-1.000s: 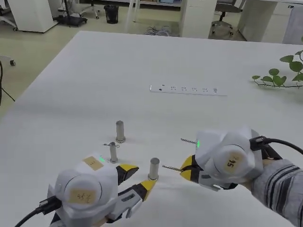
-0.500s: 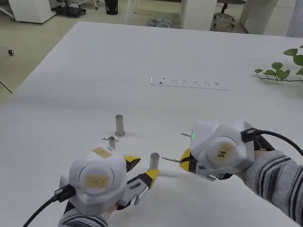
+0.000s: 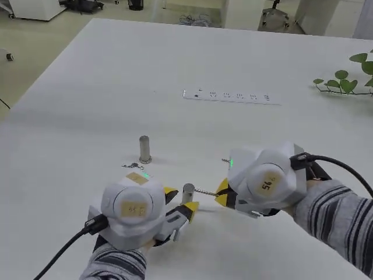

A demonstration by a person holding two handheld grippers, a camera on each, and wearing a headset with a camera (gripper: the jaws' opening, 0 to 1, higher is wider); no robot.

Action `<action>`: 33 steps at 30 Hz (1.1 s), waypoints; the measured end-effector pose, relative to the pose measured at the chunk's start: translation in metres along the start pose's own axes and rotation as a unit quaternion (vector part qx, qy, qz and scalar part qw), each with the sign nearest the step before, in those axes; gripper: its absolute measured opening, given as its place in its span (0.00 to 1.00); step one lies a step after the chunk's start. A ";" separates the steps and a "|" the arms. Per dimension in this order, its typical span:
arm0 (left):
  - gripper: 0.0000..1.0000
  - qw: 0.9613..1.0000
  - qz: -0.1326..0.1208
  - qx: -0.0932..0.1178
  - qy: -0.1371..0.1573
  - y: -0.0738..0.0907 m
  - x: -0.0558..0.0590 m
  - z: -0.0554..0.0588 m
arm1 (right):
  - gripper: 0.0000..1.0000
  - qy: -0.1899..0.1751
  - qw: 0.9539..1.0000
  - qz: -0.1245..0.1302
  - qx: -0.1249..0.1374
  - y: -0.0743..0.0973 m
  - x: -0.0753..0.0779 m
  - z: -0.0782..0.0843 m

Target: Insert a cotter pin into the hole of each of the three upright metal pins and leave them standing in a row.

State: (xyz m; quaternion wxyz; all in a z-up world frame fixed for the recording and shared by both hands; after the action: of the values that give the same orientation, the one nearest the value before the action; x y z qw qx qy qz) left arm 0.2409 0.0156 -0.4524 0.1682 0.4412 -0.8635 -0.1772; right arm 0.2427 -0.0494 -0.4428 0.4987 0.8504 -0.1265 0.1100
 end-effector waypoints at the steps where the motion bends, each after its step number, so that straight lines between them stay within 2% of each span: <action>1: 0.23 1.000 0.000 0.000 0.002 -0.001 0.000 0.000 | 0.00 0.001 1.000 -0.001 0.000 0.000 0.000 0.000; 12: 0.18 1.000 0.001 -0.010 0.010 -0.012 0.002 0.006 | 0.00 0.011 1.000 -0.002 -0.006 0.002 0.000 -0.004; 17: 0.12 1.000 -0.003 -0.009 0.007 -0.014 0.001 0.006 | 0.00 0.019 1.000 -0.002 -0.001 0.003 0.000 -0.008; 33: 0.11 1.000 -0.006 -0.008 -0.003 -0.015 0.001 0.007 | 0.00 0.020 1.000 -0.005 0.013 -0.002 0.000 -0.023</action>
State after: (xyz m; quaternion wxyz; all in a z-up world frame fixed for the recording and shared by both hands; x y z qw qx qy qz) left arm 0.2479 0.0073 -0.4652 0.1680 0.4449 -0.8597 -0.1866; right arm 0.2414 -0.0281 -0.4331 0.4903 0.8553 -0.1101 0.1263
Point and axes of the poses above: the centre of the closed fingertips' face, and the gripper's own axes: y roughly backward along the fingers, x roughly to its right, z roughly out of its underside, the point moved 2 cm from there along y, roughly backward along the fingers
